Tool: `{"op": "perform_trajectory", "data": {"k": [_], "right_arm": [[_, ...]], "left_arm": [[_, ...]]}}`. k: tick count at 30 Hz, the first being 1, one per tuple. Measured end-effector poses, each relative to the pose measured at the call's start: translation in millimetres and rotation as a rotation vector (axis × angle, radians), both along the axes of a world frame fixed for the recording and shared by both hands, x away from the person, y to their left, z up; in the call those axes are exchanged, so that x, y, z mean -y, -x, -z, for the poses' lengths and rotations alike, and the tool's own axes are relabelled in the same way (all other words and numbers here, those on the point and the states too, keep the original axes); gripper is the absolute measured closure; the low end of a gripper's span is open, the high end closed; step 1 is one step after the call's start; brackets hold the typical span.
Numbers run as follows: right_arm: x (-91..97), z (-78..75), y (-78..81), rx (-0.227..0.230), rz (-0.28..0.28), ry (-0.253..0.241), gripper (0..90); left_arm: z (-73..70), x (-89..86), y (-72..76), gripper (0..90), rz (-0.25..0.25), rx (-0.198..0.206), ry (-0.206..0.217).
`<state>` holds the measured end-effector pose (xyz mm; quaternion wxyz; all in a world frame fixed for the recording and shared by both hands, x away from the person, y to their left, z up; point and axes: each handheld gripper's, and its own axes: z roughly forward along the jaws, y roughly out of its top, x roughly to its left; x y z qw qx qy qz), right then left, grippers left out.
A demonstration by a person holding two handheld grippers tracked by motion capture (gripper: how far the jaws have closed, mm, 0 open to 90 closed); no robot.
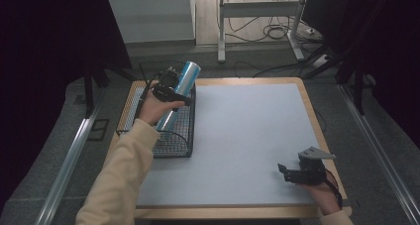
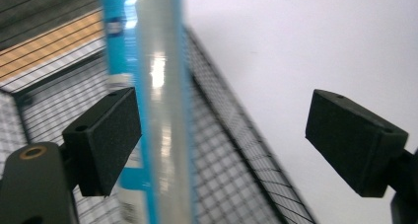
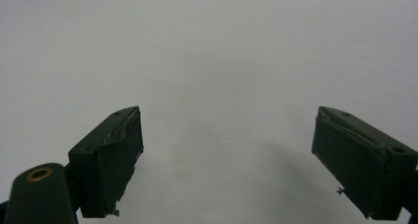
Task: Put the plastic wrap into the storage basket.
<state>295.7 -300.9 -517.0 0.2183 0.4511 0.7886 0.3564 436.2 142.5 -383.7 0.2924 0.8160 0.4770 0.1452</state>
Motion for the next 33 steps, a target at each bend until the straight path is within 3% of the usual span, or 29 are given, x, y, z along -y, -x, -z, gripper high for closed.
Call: {"op": "perform_trajectory", "data": {"k": [7, 15, 27, 33], "right_arm": [[0.2, -0.7, 0.8, 0.004, 0.003, 0.000, 12.3], [0.5, -0.9, 1.0, 0.005, 0.003, 0.000, 12.2], [-0.6, -0.4, 1.2, 0.003, 0.002, 0.004, 12.2], [-0.3, 0.5, 0.8, -0.002, 0.003, 0.004, 12.2]], "left_arm": [[-1.4, 25.0, 25.2, 14.7, 0.094, 0.026, 0.038], [2.5, 50.5, 47.5, 15.1, 0.172, 0.033, 0.043], [42.9, 90.1, 89.4, 15.7, 0.303, 0.017, 0.088], [66.1, 103.4, 100.2, 15.8, 0.349, -0.014, 0.099]]}}
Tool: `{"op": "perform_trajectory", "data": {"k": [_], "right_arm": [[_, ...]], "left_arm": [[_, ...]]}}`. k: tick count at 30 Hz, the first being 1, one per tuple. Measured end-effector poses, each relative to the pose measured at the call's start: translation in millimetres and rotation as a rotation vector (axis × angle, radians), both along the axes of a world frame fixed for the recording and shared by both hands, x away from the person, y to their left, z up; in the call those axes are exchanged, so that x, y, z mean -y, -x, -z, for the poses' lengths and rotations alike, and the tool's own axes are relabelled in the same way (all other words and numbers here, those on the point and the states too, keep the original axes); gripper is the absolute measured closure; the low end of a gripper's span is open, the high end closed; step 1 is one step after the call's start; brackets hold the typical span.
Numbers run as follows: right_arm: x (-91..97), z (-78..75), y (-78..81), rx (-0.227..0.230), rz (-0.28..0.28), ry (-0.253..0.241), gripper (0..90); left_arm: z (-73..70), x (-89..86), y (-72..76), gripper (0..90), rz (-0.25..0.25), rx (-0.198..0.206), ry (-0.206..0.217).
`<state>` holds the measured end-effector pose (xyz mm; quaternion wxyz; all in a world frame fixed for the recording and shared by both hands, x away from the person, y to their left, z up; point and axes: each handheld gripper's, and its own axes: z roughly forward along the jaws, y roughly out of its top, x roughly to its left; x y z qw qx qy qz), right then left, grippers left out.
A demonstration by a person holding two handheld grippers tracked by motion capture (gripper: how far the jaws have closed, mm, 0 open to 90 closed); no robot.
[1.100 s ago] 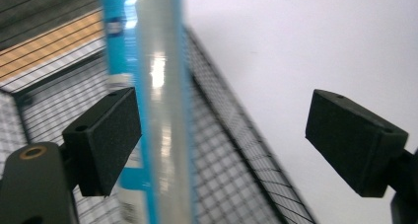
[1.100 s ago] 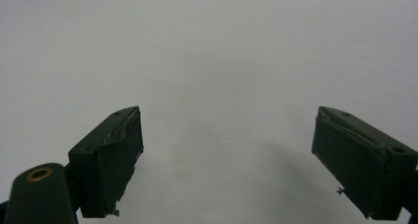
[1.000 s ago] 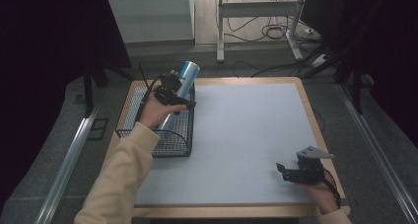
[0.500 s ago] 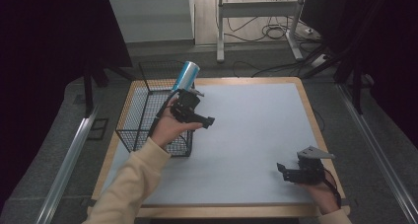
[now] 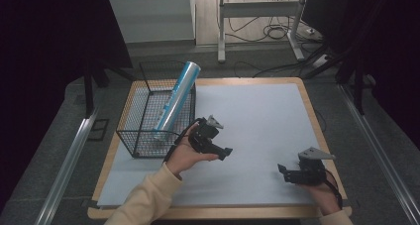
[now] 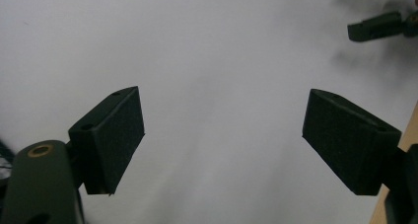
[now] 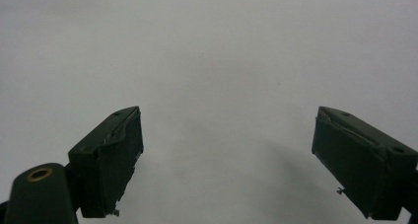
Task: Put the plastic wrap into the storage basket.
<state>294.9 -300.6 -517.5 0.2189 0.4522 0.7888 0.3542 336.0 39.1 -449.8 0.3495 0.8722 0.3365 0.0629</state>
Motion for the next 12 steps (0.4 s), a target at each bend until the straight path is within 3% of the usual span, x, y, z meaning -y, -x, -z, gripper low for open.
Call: {"op": "perform_trajectory", "data": {"k": [7, 12], "right_arm": [[-0.1, -0.3, -0.1, 0.006, -0.002, 0.000, 12.2], [0.8, -3.3, 0.8, 0.041, -0.007, -0.021, 12.2]], "left_arm": [[8.1, -0.7, 1.2, 15.8, -0.009, -0.009, -0.010], [11.6, -3.3, 3.3, 15.7, -0.013, -0.008, -0.009]]}}
